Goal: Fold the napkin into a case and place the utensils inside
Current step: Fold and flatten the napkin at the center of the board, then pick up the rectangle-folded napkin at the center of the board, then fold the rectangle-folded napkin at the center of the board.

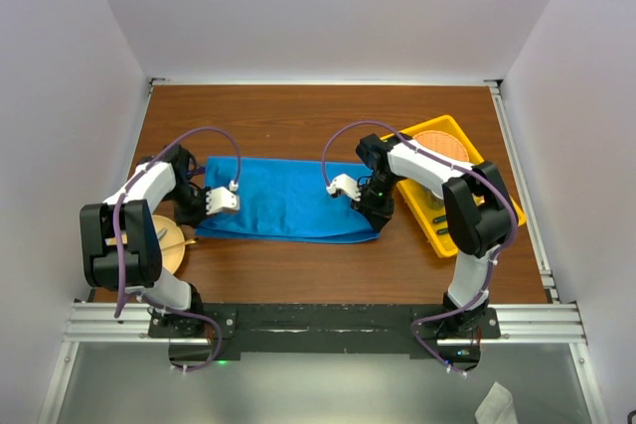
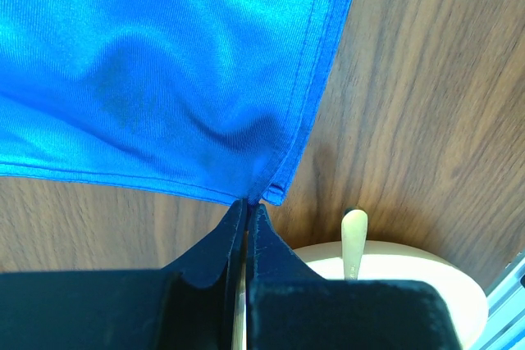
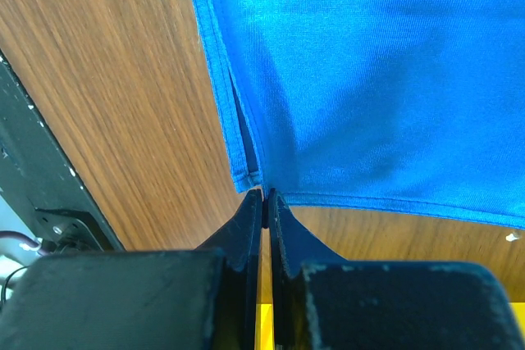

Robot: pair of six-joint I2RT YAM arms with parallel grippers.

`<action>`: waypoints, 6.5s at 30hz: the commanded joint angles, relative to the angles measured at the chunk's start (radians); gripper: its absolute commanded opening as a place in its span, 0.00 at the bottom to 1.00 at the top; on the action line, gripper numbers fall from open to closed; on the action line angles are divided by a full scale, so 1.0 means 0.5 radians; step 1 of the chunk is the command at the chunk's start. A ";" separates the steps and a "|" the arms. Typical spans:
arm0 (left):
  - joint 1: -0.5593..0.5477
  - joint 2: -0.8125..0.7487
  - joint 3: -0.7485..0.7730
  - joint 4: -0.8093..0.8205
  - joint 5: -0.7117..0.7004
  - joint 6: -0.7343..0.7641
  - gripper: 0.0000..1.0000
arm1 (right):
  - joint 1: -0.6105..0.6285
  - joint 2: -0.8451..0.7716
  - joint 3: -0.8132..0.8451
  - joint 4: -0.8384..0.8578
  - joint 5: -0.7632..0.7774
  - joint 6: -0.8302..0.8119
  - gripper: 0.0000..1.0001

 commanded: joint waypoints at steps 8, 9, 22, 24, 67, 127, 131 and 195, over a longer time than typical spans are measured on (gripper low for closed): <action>-0.017 -0.061 0.025 -0.061 0.034 0.120 0.00 | 0.012 -0.057 0.038 -0.084 -0.044 -0.050 0.00; -0.014 -0.061 0.025 -0.064 0.031 0.126 0.00 | 0.009 -0.054 0.050 -0.090 -0.047 -0.053 0.00; -0.017 -0.061 0.092 -0.107 0.065 0.129 0.00 | 0.021 -0.051 0.078 -0.136 -0.108 -0.050 0.00; -0.014 -0.061 0.105 -0.120 0.074 0.129 0.00 | 0.024 -0.042 0.081 -0.139 -0.118 -0.050 0.00; 0.207 0.215 0.191 0.985 0.084 -2.607 0.39 | -0.003 0.013 0.225 0.106 -0.087 0.493 0.31; -0.262 0.050 0.436 0.767 0.341 -2.659 0.00 | -0.003 0.176 0.066 0.296 0.106 0.640 0.26; -0.391 0.047 0.491 0.761 0.460 -2.733 0.00 | -0.003 0.185 0.096 0.287 0.097 0.643 0.27; -1.198 -0.800 -0.380 1.055 0.516 -1.632 0.57 | -0.059 0.203 -0.032 0.358 0.045 0.717 0.27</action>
